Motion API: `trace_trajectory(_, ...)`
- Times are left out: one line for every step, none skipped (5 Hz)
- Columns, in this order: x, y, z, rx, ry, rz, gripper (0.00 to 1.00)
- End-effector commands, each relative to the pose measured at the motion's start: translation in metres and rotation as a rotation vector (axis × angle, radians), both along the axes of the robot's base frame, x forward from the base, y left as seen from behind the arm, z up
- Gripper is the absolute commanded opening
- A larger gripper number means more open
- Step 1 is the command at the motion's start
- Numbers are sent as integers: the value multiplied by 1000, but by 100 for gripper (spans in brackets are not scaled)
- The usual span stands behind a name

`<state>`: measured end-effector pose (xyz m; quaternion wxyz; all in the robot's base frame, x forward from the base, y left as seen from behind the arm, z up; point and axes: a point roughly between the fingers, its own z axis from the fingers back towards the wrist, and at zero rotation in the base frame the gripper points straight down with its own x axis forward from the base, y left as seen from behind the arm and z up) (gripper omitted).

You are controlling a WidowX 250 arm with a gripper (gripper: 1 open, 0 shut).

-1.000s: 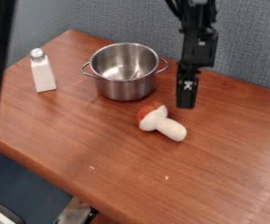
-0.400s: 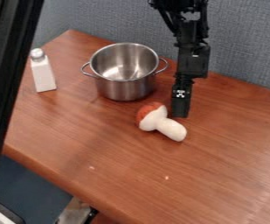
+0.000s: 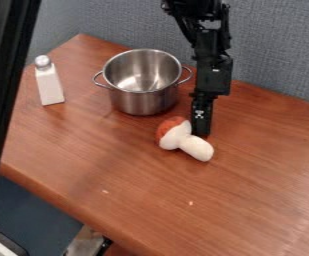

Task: Put the mushroom in the metal pot

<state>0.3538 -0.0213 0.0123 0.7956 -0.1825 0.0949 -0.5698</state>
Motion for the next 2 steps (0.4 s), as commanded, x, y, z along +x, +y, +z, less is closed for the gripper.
trace_trajectory(-7, 4, 4, 10, -12, 1, 100)
trace_trajectory(-17, 4, 3, 25, 3, 5, 0)
